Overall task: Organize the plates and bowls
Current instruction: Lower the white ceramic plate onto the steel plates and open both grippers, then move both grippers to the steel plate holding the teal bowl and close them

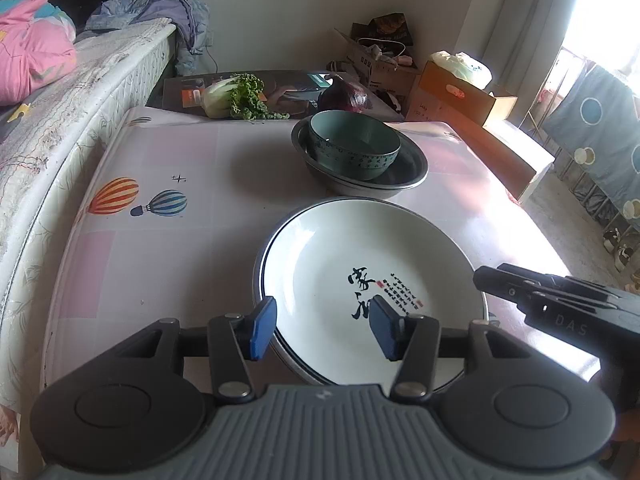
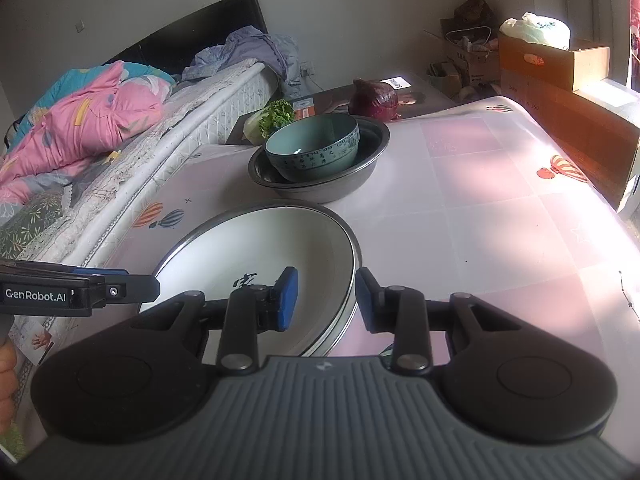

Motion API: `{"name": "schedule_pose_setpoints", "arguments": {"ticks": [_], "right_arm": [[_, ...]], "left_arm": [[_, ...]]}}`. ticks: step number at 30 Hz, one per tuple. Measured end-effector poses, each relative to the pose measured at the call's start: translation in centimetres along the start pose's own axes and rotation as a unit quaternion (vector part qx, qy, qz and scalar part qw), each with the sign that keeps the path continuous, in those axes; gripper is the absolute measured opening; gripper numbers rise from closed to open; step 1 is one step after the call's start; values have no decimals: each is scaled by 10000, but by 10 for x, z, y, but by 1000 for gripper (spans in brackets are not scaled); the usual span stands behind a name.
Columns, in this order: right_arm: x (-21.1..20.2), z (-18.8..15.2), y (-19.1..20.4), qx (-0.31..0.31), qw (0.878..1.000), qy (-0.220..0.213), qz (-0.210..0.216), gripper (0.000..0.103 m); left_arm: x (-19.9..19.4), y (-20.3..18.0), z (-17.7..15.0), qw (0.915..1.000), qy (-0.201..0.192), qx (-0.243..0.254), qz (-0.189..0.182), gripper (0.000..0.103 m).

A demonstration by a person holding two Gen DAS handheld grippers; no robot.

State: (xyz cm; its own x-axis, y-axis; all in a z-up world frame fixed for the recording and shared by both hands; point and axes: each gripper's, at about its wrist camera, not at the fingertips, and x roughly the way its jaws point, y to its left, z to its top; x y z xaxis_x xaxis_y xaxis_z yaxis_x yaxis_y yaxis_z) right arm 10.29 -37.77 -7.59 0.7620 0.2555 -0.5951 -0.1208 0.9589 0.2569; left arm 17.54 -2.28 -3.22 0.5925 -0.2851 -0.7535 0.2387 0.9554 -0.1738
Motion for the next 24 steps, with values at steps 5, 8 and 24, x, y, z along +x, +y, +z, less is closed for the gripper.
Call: {"name": "schedule_pose_setpoints", "arguments": {"ticks": [5,8,24], "right_arm": [[-8,1,-1,47,10000,-65,22,34],[-15,-1,-3,114,9999,-88,25,39],[-46,-10,-7,283,9996,-53,22,64]], "left_arm": [[-6,-1,-3,10000,-51,-5,12,58],[-8,-1,-5,10000,-43,-18,37,61],[-37,-6,-9,9994,-200,61,282,83]]}}
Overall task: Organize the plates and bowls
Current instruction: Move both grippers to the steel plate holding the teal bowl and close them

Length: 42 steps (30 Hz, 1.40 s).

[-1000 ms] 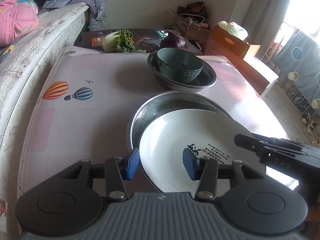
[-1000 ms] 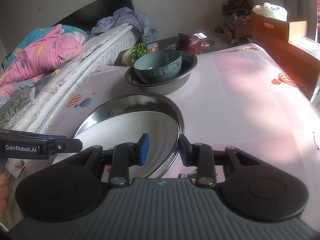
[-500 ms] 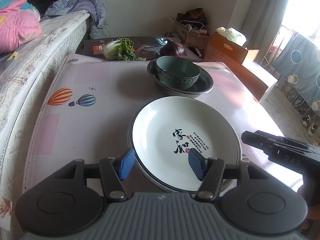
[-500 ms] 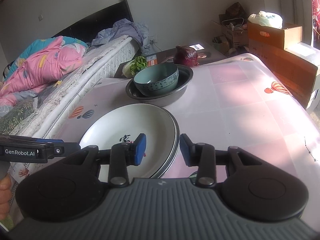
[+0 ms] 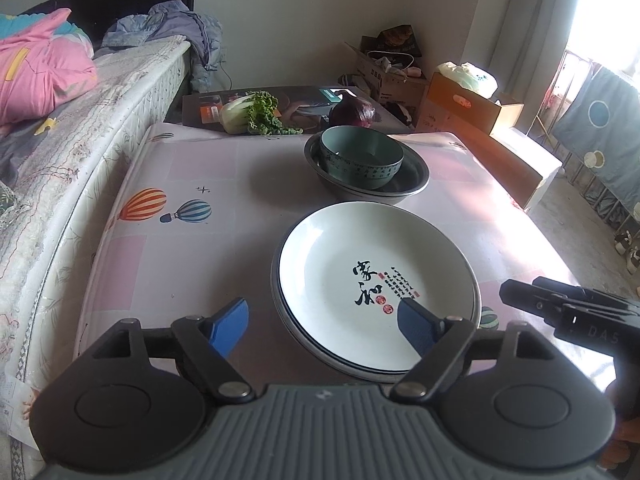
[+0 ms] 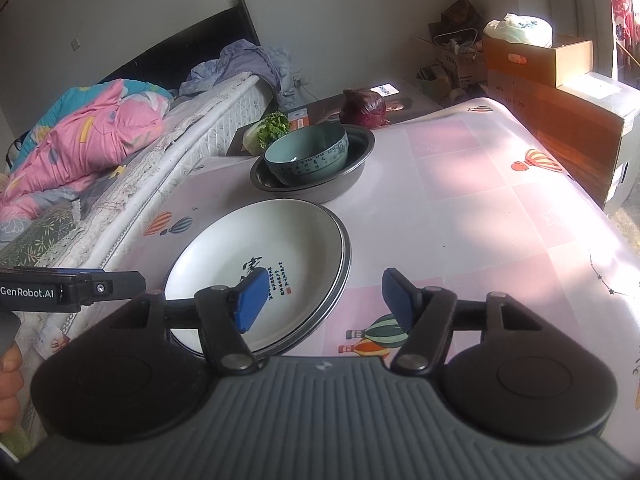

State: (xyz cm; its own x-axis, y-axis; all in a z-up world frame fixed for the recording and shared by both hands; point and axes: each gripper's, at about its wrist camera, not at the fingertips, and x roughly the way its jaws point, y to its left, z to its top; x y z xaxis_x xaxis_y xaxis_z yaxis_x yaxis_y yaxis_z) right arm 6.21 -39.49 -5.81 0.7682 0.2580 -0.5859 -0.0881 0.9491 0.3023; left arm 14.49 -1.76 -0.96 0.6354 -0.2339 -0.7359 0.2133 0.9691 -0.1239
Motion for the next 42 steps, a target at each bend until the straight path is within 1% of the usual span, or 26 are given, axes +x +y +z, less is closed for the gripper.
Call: {"name": "schedule_pose_setpoints", "arguments": {"ticks": [7,14,19,23,25,27,31,32,34,38,42], "right_arm": [[-5,8,3,-3,10000,2,82,65],[3,38,1,6,9998,-2,202,65],[19,68,-7,-56,9998,-10,205,65],[44,97,-20,-19,9998,2,193,65],[58,107,-27,47,9998,47,204,65],[76,117,-36,114,9996,115,223,65],[111,132,-50,276,9989,258,269,64],[121,135,-54,316,9987,298,270,63],[137,139,-59,375,9983,364,273,61],[170,146,-68,564,9964,532,351,55],[195,147,-73,710,9943,666,442,51]], "left_arm": [[-6,5,4,10000,-64,42,62,86],[0,17,26,9995,-206,66,220,86],[18,26,53,9990,-263,90,336,86],[41,31,75,9988,-300,-5,399,85],[55,33,86,9989,-303,-81,361,85],[71,34,98,9991,-266,-178,279,82],[104,39,115,9990,-60,-430,110,72],[114,39,120,9988,9,-479,106,68],[130,38,127,9987,106,-482,125,64],[154,35,136,9984,274,-493,68,56],[174,38,139,9966,483,-669,-46,50]]}}
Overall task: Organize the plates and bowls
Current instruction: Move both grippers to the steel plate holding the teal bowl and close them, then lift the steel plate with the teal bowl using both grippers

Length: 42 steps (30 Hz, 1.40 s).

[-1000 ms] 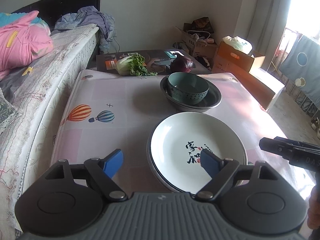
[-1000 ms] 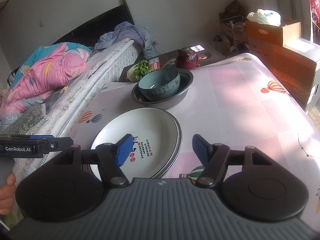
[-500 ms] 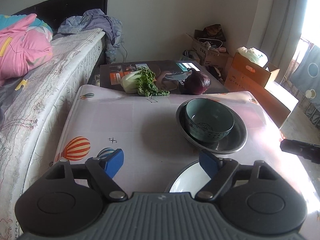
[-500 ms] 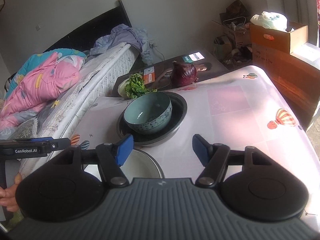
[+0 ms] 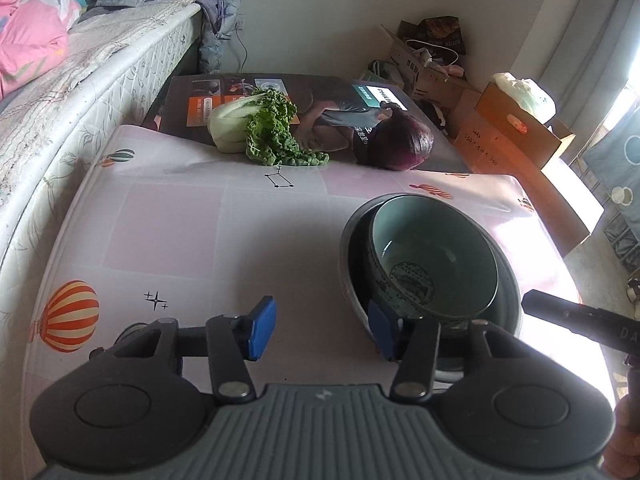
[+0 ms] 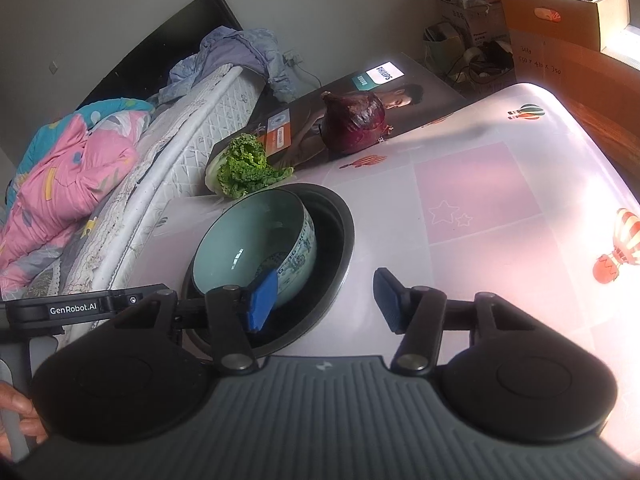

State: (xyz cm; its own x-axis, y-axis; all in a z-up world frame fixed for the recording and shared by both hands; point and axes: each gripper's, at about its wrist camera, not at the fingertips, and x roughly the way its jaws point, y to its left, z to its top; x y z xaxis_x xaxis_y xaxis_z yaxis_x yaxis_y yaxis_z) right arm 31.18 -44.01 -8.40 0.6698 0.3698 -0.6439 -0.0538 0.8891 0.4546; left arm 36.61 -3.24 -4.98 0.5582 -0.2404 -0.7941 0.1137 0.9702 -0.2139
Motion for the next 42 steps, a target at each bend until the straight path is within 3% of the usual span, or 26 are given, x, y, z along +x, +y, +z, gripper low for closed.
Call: {"name": "schedule_pose_setpoints", "arguments": {"ticks": [12,26,36,42], "right_arm": [[34,0,-13,264,9994,164,145,42],[60,-1,-19,285,9992,205,176,18],[73,-3,-13,185,9996,161,113,13],[74,-3,-14,82,9998,109,138,12]], "left_arm": [[28,3,8,9989,258,-298,-240,39],[51,5,13,9970,458,-509,-358,32],[58,6,14,9966,463,-566,-384,30],[59,4,13,9961,471,-606,-438,21]]}}
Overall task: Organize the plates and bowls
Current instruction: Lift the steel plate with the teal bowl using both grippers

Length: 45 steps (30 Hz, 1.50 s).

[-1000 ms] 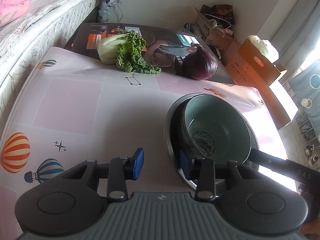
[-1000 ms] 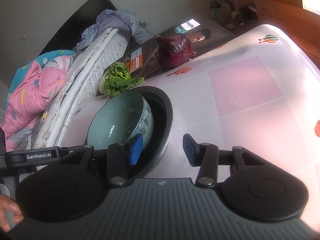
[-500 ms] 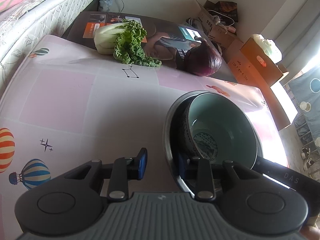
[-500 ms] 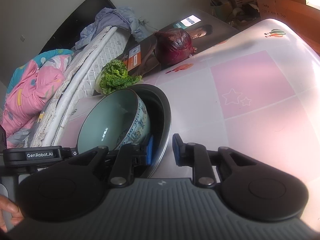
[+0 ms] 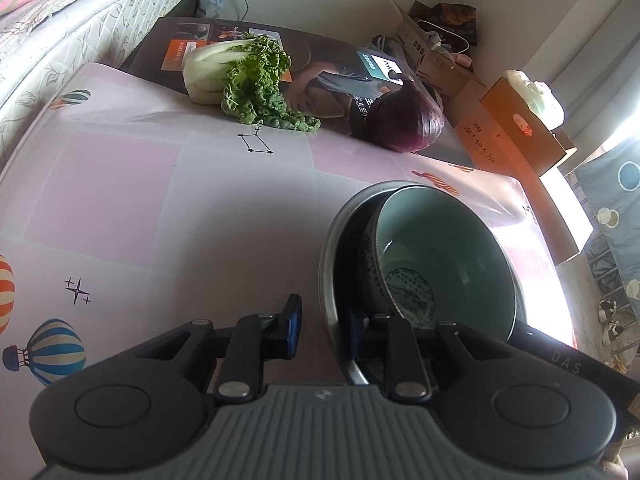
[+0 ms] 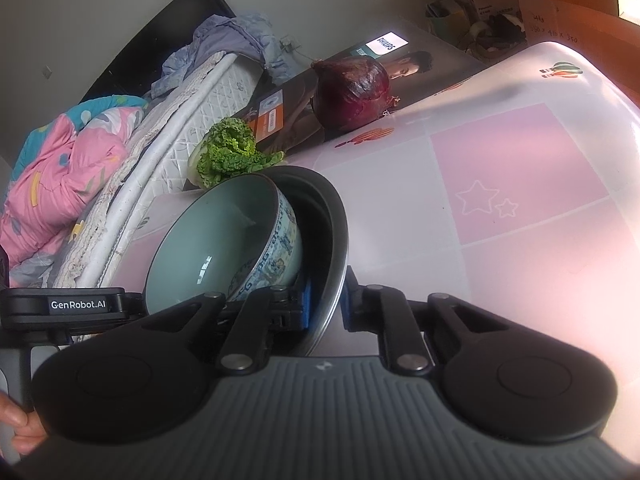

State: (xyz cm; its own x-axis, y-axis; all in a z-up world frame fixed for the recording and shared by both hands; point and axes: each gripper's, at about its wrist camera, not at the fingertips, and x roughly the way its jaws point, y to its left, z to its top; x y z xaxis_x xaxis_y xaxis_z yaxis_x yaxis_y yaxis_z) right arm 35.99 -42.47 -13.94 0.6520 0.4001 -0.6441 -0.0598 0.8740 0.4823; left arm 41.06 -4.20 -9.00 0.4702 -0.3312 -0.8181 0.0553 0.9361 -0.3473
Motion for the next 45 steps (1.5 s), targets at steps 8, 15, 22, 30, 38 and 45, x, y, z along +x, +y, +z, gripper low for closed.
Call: {"name": "schedule_pose_setpoints", "arguments": {"ticks": [8,15,22,30,38,45], "right_arm": [[-2,1,0,-40,10000,-8,15,12],[-3,1,2,-55,10000,-6,6,12],[-4,0,1,-18,10000,-6,7,12],[-5,0,0,15,10000,-7,7,12],[-13,1,-2,80,9999,-75,38,13],[-23,3,-1,91,9998,-148,48,13]], "left_arm": [[0,-6,0,9999,35,94,-2,12],[0,-5,-2,9999,91,70,-12,12],[0,-7,-4,9999,136,86,-7,12],[-2,-11,-5,9998,146,100,-3,12],[-7,-17,-4,9998,122,125,-40,12],[-15,-22,-4,9998,74,150,-73,12]]}}
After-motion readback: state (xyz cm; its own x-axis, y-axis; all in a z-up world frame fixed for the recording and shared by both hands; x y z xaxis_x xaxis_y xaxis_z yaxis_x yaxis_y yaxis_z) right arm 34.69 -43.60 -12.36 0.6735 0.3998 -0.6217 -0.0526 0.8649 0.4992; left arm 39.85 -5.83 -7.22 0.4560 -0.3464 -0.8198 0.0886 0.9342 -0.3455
